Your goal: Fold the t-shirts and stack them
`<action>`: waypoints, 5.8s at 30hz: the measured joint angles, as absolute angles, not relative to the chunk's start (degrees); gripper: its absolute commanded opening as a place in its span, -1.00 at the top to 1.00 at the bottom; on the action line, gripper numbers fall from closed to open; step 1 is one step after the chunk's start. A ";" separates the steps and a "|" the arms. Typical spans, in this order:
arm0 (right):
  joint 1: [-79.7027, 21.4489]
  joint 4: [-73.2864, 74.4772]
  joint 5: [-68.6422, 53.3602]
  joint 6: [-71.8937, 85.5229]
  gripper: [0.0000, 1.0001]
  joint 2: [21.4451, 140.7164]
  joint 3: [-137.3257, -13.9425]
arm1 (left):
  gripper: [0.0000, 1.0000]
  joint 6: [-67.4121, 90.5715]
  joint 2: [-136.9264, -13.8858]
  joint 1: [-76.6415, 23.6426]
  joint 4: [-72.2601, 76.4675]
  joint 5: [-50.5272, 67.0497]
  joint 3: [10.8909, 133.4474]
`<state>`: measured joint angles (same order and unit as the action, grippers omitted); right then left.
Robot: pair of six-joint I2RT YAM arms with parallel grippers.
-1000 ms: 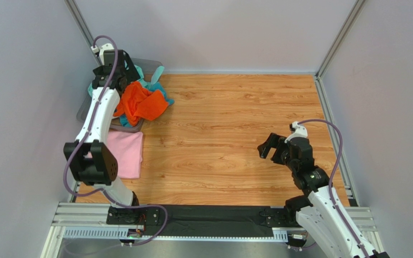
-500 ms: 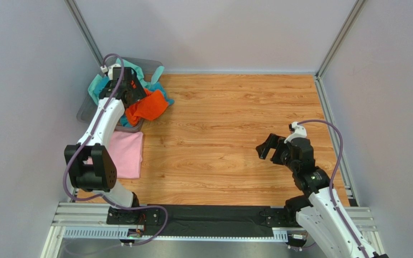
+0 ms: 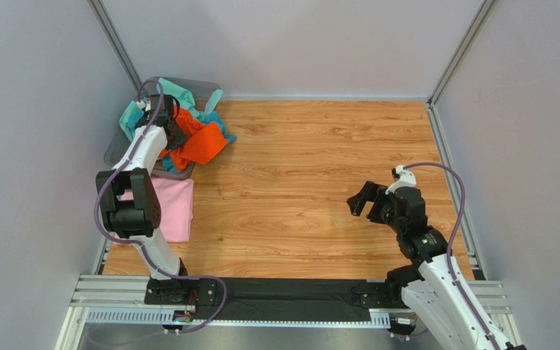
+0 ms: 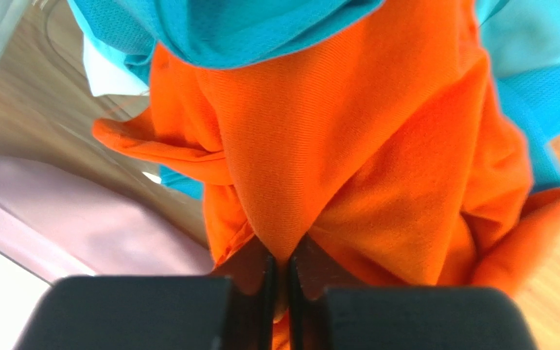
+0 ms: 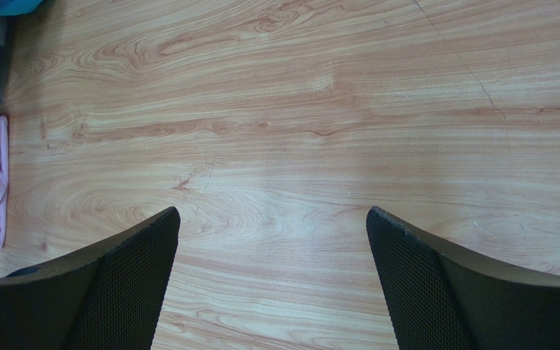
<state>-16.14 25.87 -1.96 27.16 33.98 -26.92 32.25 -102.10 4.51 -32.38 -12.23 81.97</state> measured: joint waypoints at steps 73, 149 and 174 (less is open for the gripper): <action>-16.03 27.09 10.90 30.94 -1.00 32.36 -22.76 | -0.99 35.99 -74.37 -33.80 -28.53 6.04 52.56; -31.38 11.35 1.65 38.70 -0.59 98.24 -60.16 | 1.00 48.14 -50.41 -45.23 -46.41 -36.45 40.99; -34.00 14.66 13.76 41.89 0.95 103.68 -68.01 | 1.00 47.13 -48.38 -45.23 -47.86 -37.78 42.52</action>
